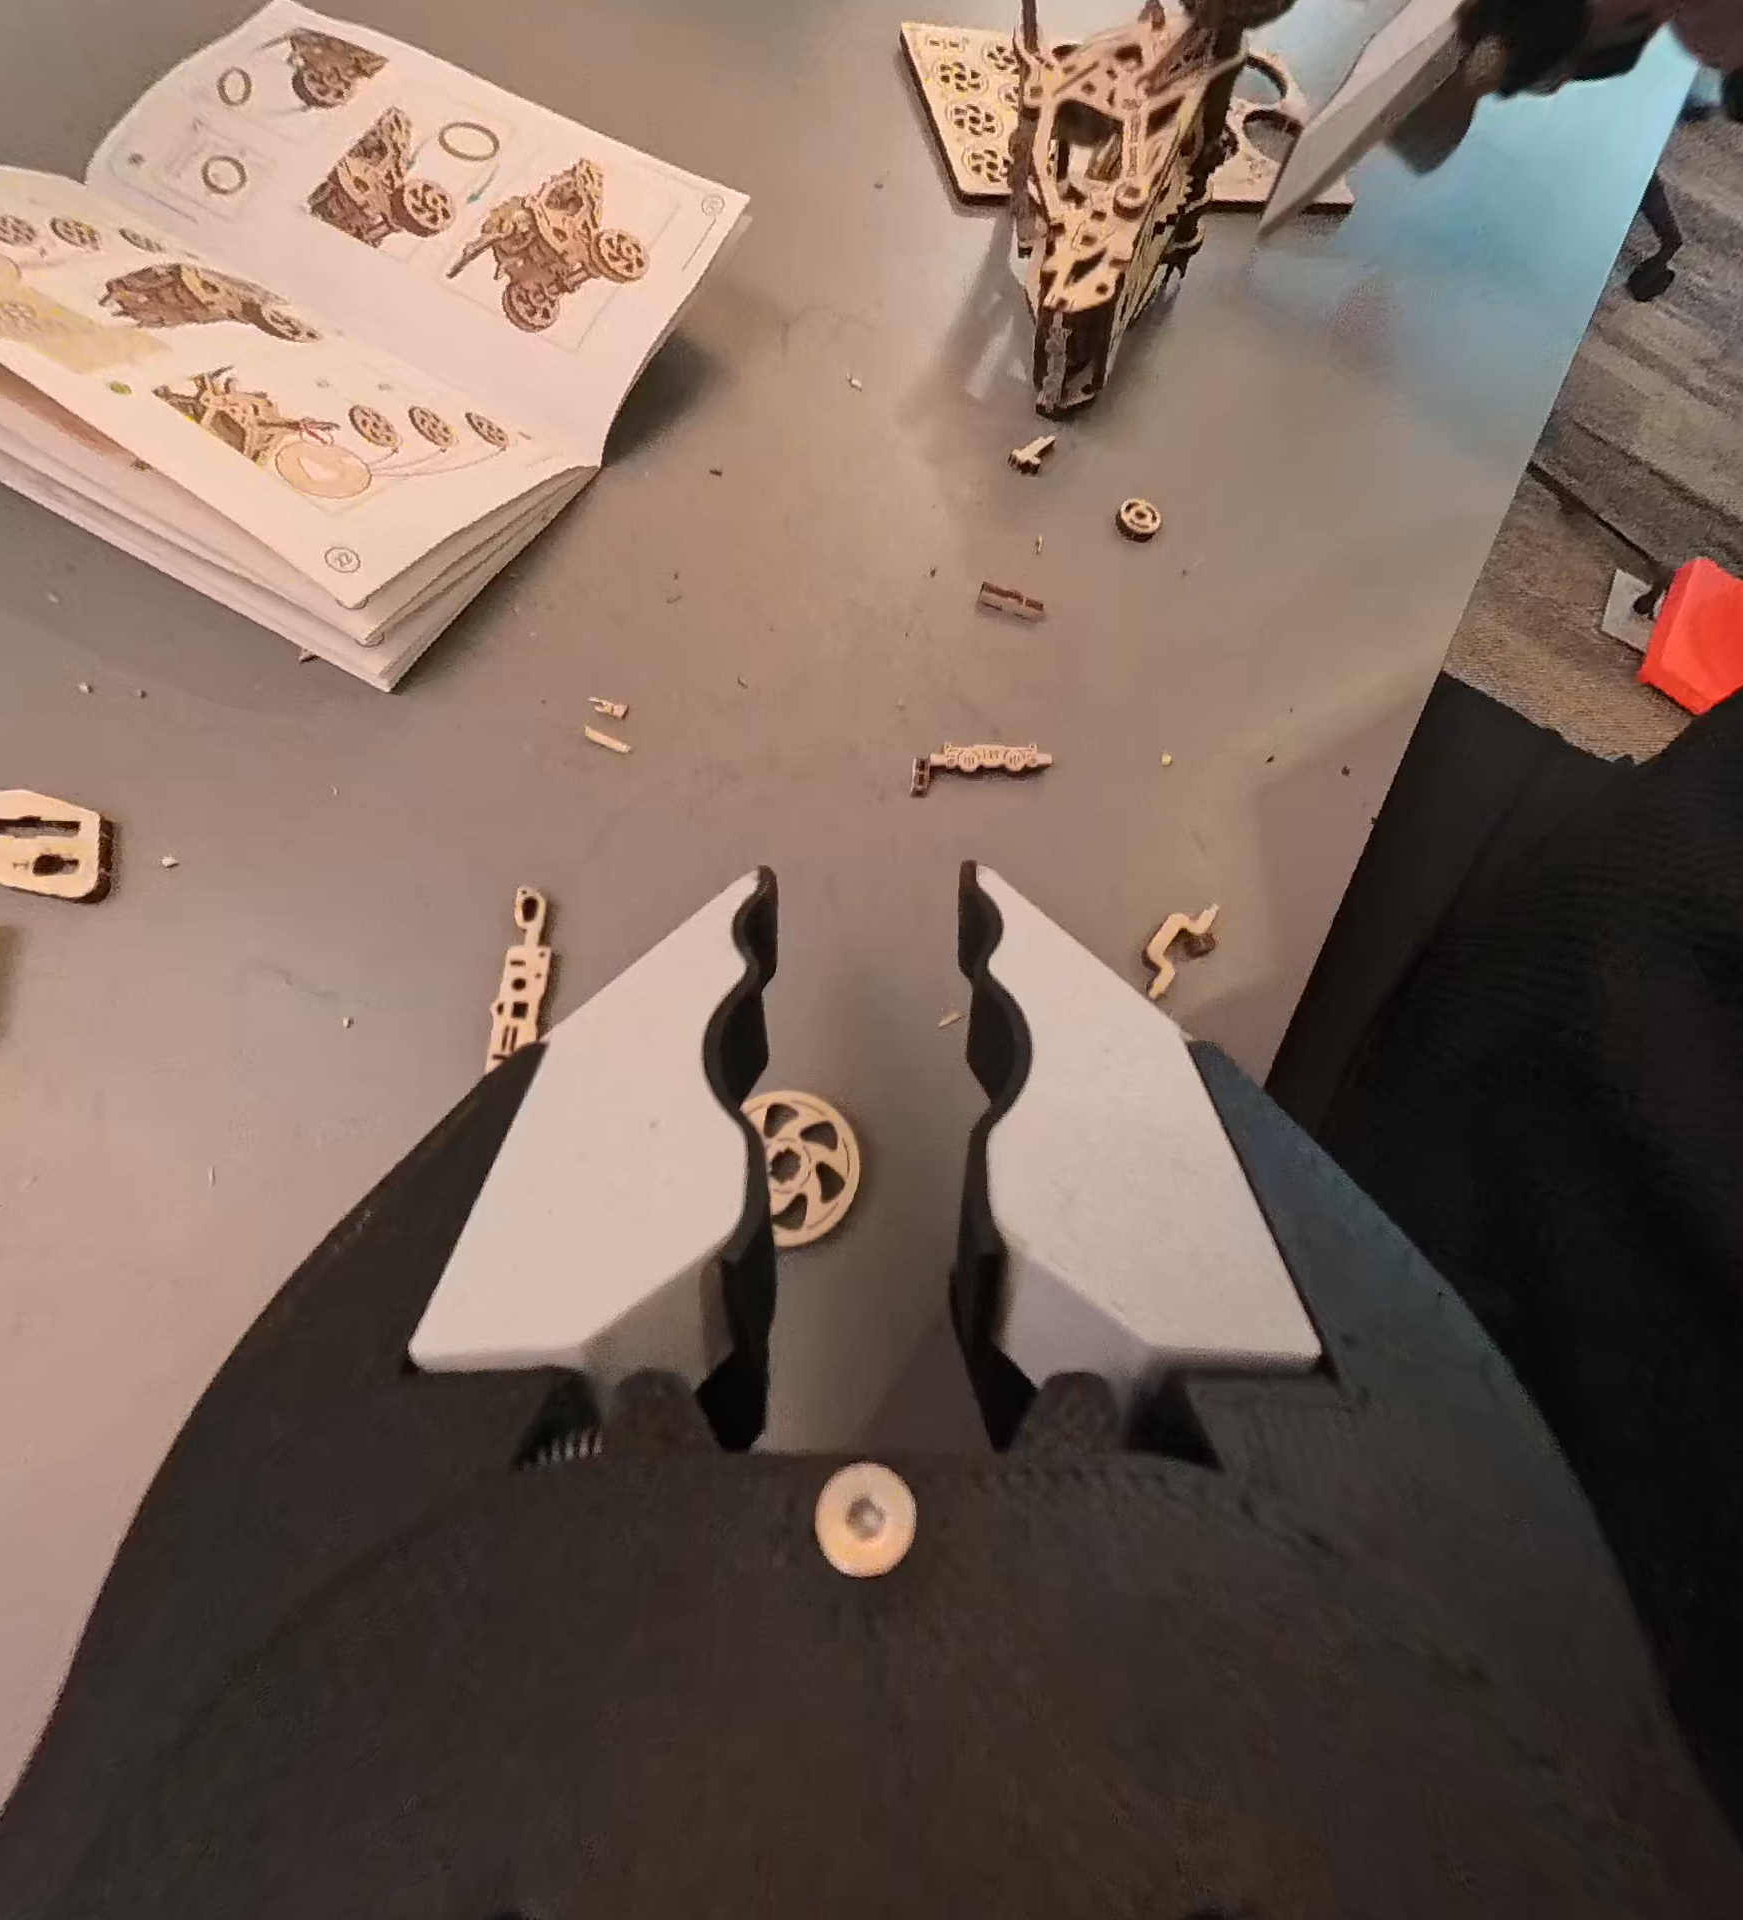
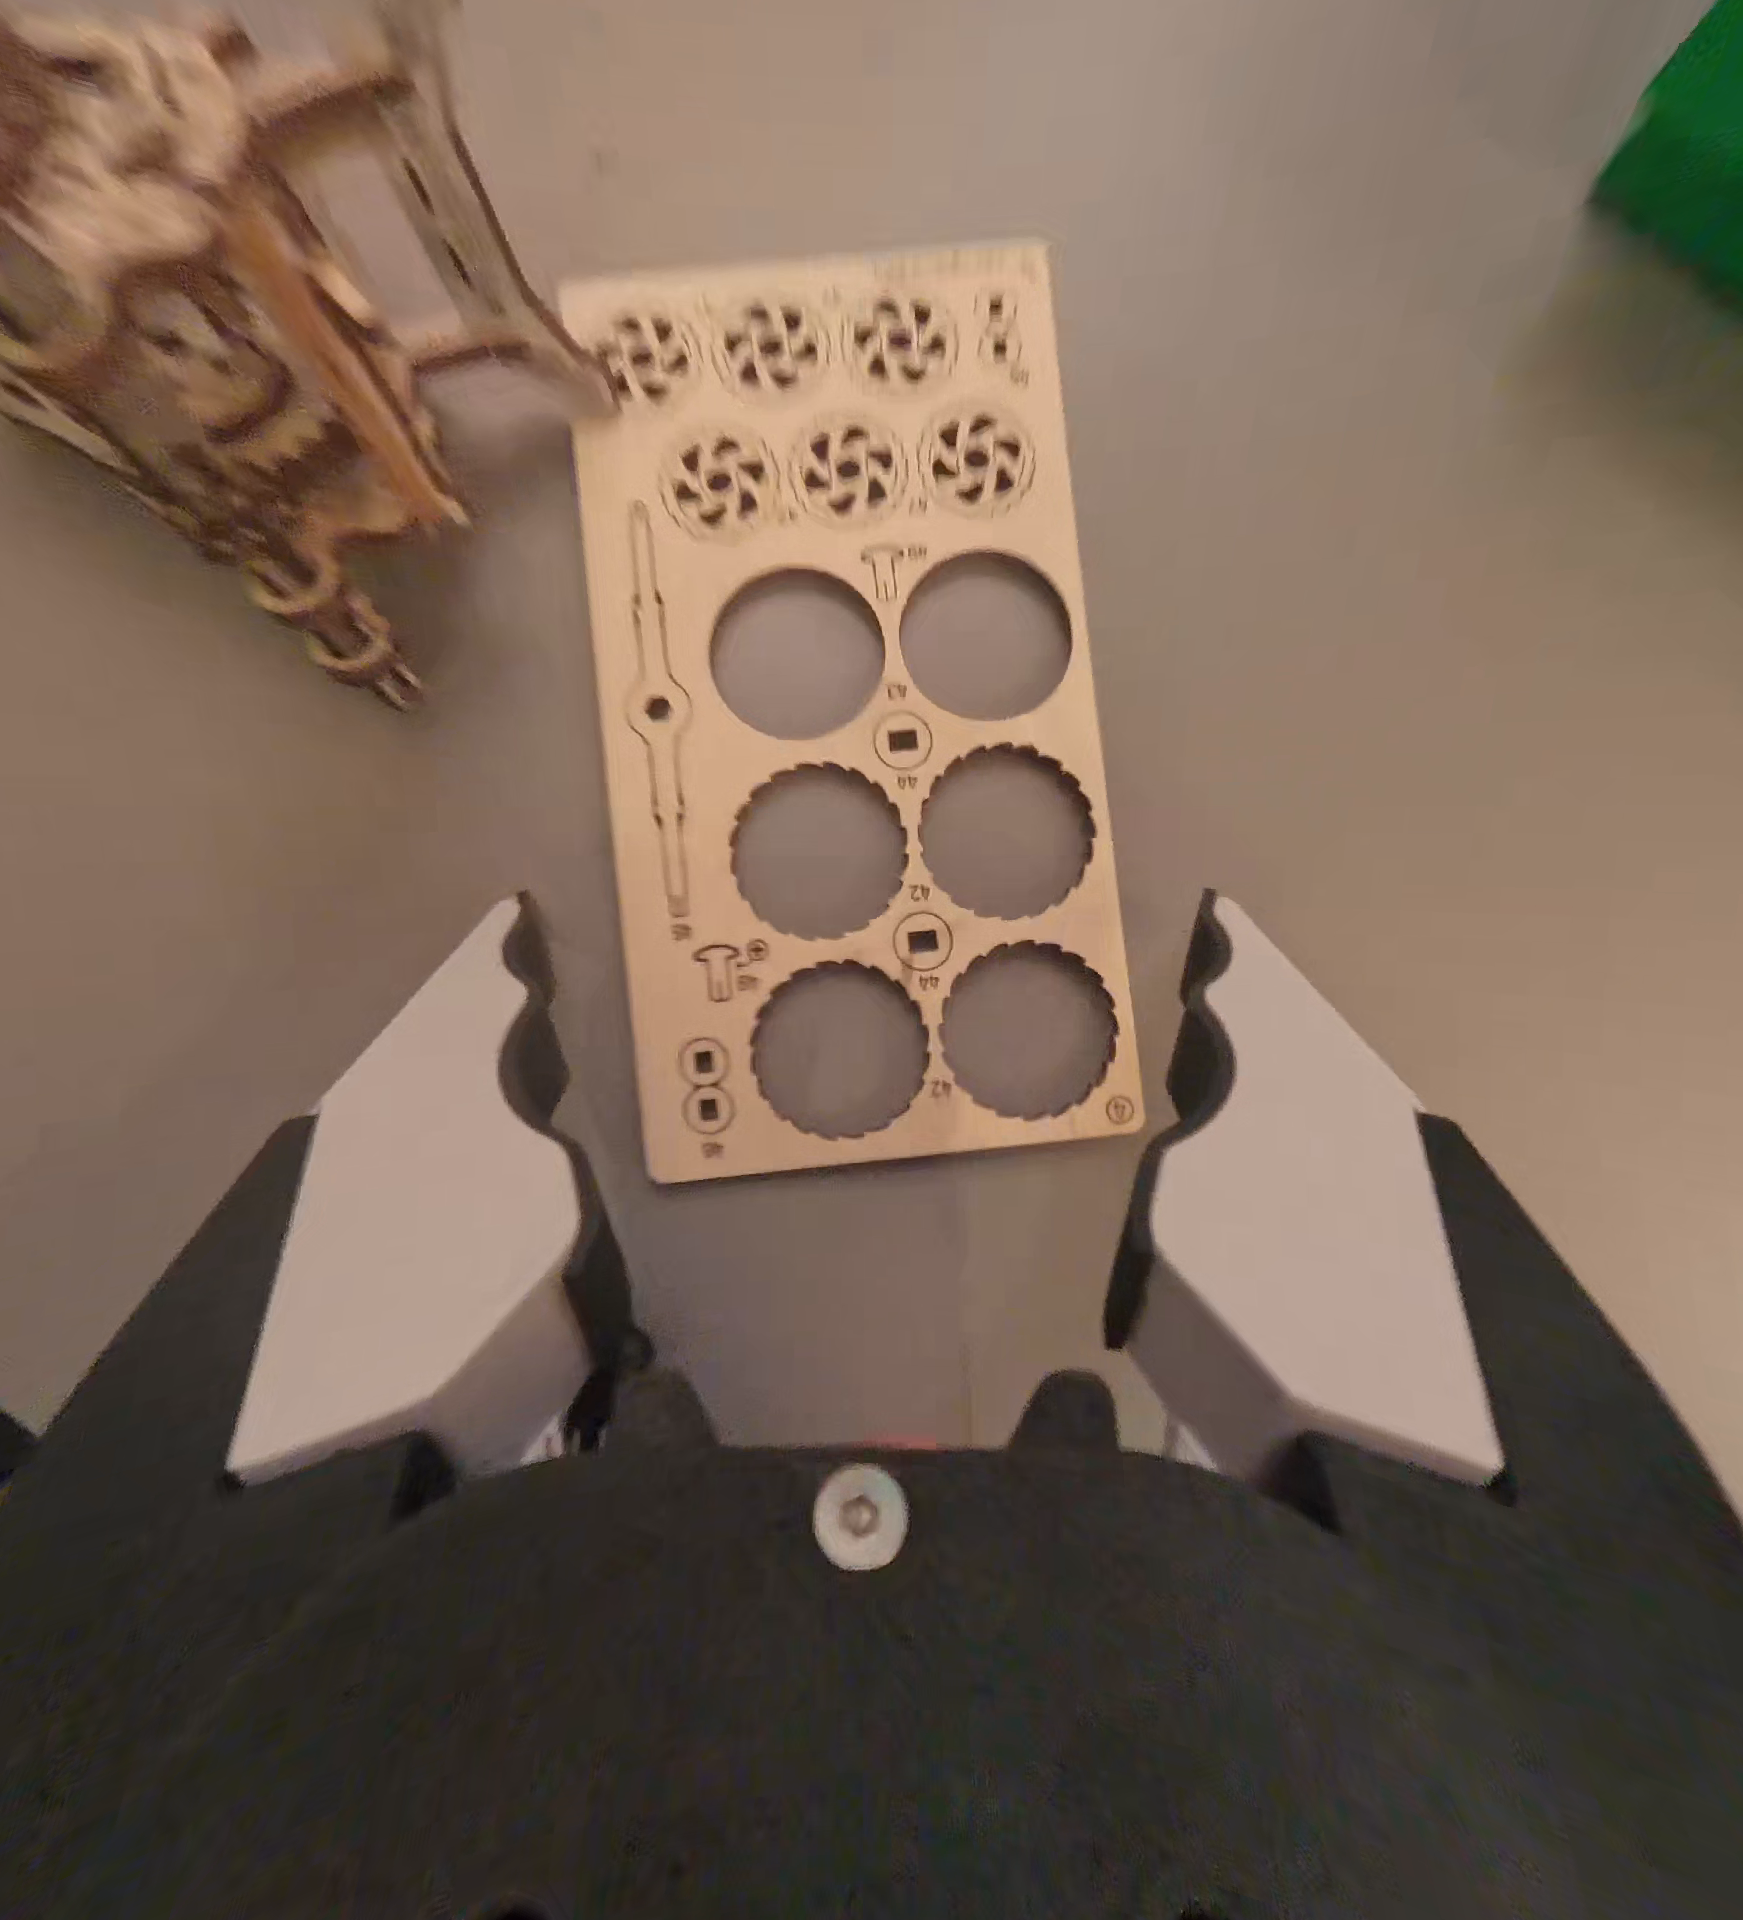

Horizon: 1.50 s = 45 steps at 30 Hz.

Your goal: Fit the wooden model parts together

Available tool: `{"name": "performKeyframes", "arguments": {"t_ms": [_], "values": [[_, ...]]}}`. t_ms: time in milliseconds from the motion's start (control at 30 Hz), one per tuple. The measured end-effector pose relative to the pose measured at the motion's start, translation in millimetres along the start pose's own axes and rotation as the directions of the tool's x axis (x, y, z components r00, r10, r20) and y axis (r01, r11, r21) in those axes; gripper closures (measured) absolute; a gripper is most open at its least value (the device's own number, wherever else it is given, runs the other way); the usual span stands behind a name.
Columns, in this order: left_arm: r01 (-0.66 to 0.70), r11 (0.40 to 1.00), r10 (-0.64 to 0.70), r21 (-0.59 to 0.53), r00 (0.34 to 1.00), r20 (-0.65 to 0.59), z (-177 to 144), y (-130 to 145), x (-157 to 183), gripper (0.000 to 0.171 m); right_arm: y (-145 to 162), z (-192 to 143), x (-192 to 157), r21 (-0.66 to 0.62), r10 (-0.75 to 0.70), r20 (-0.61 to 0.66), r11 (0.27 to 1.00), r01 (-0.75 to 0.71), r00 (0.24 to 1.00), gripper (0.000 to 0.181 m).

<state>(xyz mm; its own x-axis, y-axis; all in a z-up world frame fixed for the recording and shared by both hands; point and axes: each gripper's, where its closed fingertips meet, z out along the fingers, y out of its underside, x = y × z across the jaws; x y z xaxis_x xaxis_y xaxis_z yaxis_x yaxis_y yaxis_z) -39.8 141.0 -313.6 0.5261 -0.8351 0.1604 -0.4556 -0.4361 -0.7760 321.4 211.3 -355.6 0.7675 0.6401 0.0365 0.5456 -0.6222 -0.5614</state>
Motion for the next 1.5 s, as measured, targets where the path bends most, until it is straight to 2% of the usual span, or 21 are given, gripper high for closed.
{"name": "performKeyframes", "arguments": {"t_ms": [67,100,133,267,433,533,633,833,967,1033,1100,1200,1300,1400,1500], "values": [[0.001,1.0,-0.001,0.002,1.0,-0.003,3,-2,-1,0.14,-4,7,2,0.018,0.005,0.04,1.0,-0.006,0.999,0.061],[-0.001,1.0,0.001,0.002,1.0,-0.005,4,-4,-1,0.14,-5,6,5,0.012,0.003,0.041,1.0,-0.004,0.999,0.071],[-0.002,1.0,0.002,0.003,1.0,-0.01,6,-6,-1,0.139,-6,3,9,0.006,0.0,0.041,1.0,0.0,0.999,0.089],[-0.023,0.999,0.023,0.024,0.999,-0.031,16,-21,0,0.139,-7,3,12,0.012,-0.014,0.03,1.0,0.013,0.999,0.09],[-0.069,0.994,0.074,0.087,0.995,-0.064,34,-58,0,0.138,-16,-5,18,0.097,-0.041,-0.056,0.994,0.047,0.998,0.09],[-0.107,0.986,0.117,0.128,0.99,-0.073,46,-88,-2,0.135,-27,-21,25,0.138,-0.077,-0.145,0.986,0.097,0.986,0.09],[-0.062,0.976,0.09,0.211,0.988,-0.125,51,-119,0,0.133,-42,-44,29,0.182,-0.108,-0.228,0.972,0.151,0.968,0.09],[0.02,0.964,0.038,0.266,0.976,-0.213,58,-141,11,0.129,-78,-106,20,0.289,-0.152,-0.352,0.921,0.261,0.924,0.091],[0.164,0.936,-0.063,0.311,0.949,-0.31,47,-148,15,0.125,-113,-144,-14,0.37,-0.216,-0.367,0.859,0.354,0.905,0.091],[0.252,0.911,-0.12,0.327,0.919,-0.375,39,-155,16,0.114,-130,-154,-45,0.423,-0.277,-0.331,0.811,0.404,0.902,0.091],[0.337,0.896,-0.178,0.29,0.869,-0.462,32,-157,22,0.101,-142,-151,-80,0.452,-0.343,-0.277,0.778,0.437,0.897,0.09],[0.427,0.856,-0.208,0.291,0.8,-0.563,18,-163,28,0.101,-151,-131,-132,0.505,-0.424,-0.153,0.743,0.439,0.893,0.09],[0.496,0.843,-0.237,0.211,0.692,-0.682,13,-155,41,0.12,-154,-112,-172,0.521,-0.49,-0.104,0.715,0.467,0.865,0.091],[0.509,0.841,-0.201,0.183,0.609,-0.767,6,-147,58,0.161,-152,-98,-191,0.504,-0.526,-0.092,0.708,0.495,0.846,0.091],[0.501,0.848,-0.205,0.173,0.61,-0.765,5,-136,58,0.167,-147,-85,-198,0.5,-0.498,-0.026,0.744,0.443,0.867,0.09]]}}
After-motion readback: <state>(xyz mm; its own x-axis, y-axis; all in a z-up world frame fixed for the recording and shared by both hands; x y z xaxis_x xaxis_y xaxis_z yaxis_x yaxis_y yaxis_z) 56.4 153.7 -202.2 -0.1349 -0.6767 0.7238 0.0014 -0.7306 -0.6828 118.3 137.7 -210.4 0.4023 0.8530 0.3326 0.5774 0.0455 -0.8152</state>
